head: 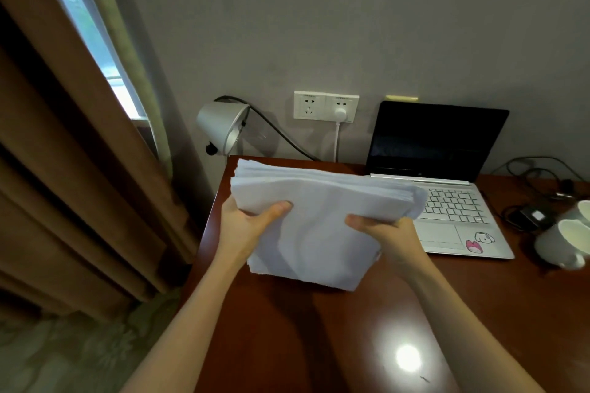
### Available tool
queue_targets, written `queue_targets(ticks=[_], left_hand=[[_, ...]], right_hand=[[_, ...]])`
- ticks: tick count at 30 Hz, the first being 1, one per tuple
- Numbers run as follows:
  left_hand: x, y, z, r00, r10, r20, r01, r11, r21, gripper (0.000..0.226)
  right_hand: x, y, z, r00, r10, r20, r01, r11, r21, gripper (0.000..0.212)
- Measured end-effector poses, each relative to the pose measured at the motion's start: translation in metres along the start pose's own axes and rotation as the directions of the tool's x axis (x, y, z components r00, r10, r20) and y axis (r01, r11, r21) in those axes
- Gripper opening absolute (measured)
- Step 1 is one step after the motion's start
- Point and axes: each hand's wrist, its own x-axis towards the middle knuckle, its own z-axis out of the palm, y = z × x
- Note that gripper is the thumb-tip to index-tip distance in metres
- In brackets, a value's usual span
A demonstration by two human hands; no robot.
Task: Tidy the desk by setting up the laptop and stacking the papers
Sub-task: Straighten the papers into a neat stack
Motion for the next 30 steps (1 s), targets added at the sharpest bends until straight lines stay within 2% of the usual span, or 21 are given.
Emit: queue_targets(ticks=[2, 5, 11, 14, 16, 18, 21, 24, 27, 30], left_hand=[[-0.005, -0.005, -0.003, 1.000, 0.020, 0.014, -0.019, 1.000, -0.020, 0.056], [-0.020, -0.020, -0.004, 0.996, -0.087, -0.033, 0.086, 0.996, -0.018, 0.058], [-0.019, -0.004, 0.006, 0.998, -0.001, -0.058, 0.000, 1.000, -0.017, 0.056], [-0.018, 0.009, 0.007, 0.991, 0.087, -0.105, -0.089, 0.996, -0.017, 0.057], [-0.021, 0.009, 0.003, 0.990, 0.111, -0.089, -0.112, 0.994, -0.012, 0.059], [-0.028, -0.003, 0.001, 0.995, 0.089, -0.041, -0.088, 0.996, 0.009, 0.063], [-0.038, -0.029, -0.001, 0.999, -0.040, -0.036, 0.042, 0.998, 0.040, 0.062], [-0.034, -0.047, -0.007, 0.995, -0.096, 0.029, 0.094, 0.994, 0.064, 0.058], [-0.026, -0.055, -0.012, 0.983, -0.176, 0.059, 0.173, 0.983, 0.064, 0.055], [-0.019, -0.061, -0.012, 0.974, -0.218, 0.066, 0.211, 0.973, 0.092, 0.056]], right_hand=[[-0.004, 0.006, -0.004, 1.000, 0.025, 0.014, -0.024, 0.999, -0.033, 0.041], [-0.018, 0.026, -0.002, 0.993, 0.107, 0.052, -0.104, 0.993, -0.050, 0.037], [-0.012, 0.018, 0.005, 0.996, 0.081, -0.033, -0.082, 0.997, -0.009, 0.049], [-0.011, 0.006, 0.002, 0.999, -0.003, -0.042, 0.003, 1.000, 0.018, 0.043], [-0.011, 0.005, -0.005, 0.999, 0.019, -0.028, -0.019, 1.000, -0.005, 0.041], [-0.013, 0.014, -0.011, 0.996, 0.094, -0.003, -0.094, 0.994, -0.062, 0.041], [-0.018, 0.030, -0.016, 0.986, 0.164, 0.027, -0.156, 0.971, -0.182, 0.043], [-0.018, 0.009, -0.021, 0.990, 0.098, 0.102, -0.070, 0.965, -0.252, 0.041], [-0.012, -0.043, -0.034, 0.977, 0.021, 0.212, 0.039, 0.959, -0.279, 0.043], [-0.003, -0.103, -0.026, 0.925, 0.060, 0.375, 0.145, 0.858, -0.493, 0.044]])
